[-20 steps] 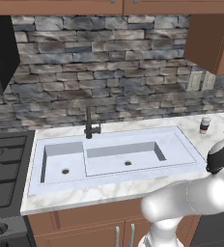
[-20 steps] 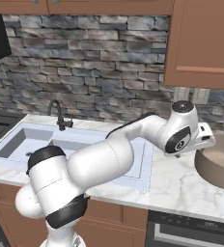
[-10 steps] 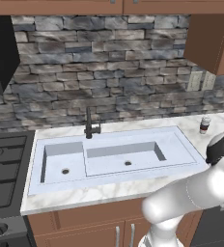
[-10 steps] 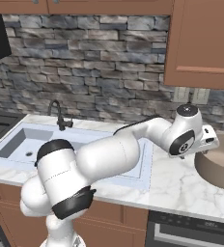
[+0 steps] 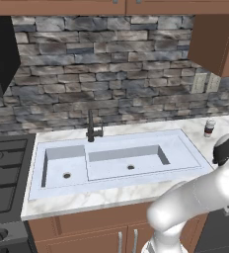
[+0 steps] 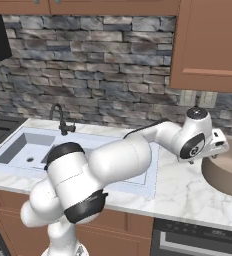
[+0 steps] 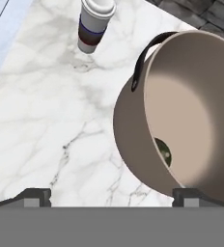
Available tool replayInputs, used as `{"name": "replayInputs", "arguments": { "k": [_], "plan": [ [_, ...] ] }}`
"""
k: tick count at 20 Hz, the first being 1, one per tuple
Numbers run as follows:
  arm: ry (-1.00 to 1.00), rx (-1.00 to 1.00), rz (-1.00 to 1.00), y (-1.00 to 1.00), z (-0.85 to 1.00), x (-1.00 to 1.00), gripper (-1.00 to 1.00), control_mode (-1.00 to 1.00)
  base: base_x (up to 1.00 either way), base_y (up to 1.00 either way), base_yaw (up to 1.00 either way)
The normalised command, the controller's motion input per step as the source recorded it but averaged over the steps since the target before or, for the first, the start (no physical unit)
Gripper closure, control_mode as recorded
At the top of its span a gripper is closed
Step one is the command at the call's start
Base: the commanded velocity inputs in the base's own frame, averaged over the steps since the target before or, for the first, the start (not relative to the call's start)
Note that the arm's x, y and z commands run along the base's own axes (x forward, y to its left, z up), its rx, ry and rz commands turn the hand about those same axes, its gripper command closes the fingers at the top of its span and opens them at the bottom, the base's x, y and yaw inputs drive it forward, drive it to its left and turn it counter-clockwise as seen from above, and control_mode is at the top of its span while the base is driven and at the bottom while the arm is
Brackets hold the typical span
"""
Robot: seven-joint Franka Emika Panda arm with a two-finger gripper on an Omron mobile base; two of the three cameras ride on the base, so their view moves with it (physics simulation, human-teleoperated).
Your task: Turn on the sink faucet. Then move the squash from the counter to the sink. Turn off the sink. Move the vegetable from the sink to the pot next to the stove. Finally move the pot to the front left burner.
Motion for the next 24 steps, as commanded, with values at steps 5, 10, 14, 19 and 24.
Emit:
{"name": "replayInputs", "arguments": {
  "k": [5, 10, 14, 19, 24],
  "plan": [
    [0.03, 0.0, 0.0, -0.15, -0.09, 0.07, -1.0, -1.0, 0.0, 0.0, 0.0],
    [0.03, 0.0, 0.0, -0.12, -0.19, 0.0, -1.0, -1.0, 0.0, 0.0, 0.0],
    [0.05, 0.0, 0.0, -0.07, -0.2, 0.01, -1.0, -1.0, 0.0, 0.0, 0.0],
    [0.08, 0.0, 0.0, -0.02, -0.21, 0.11, -1.0, -1.0, 0.0, 0.0, 0.0],
    [0.06, 0.0, 0.01, -0.03, -0.18, 0.2, -1.0, -1.0, 0.0, 0.0, 0.0]
  ]
}}
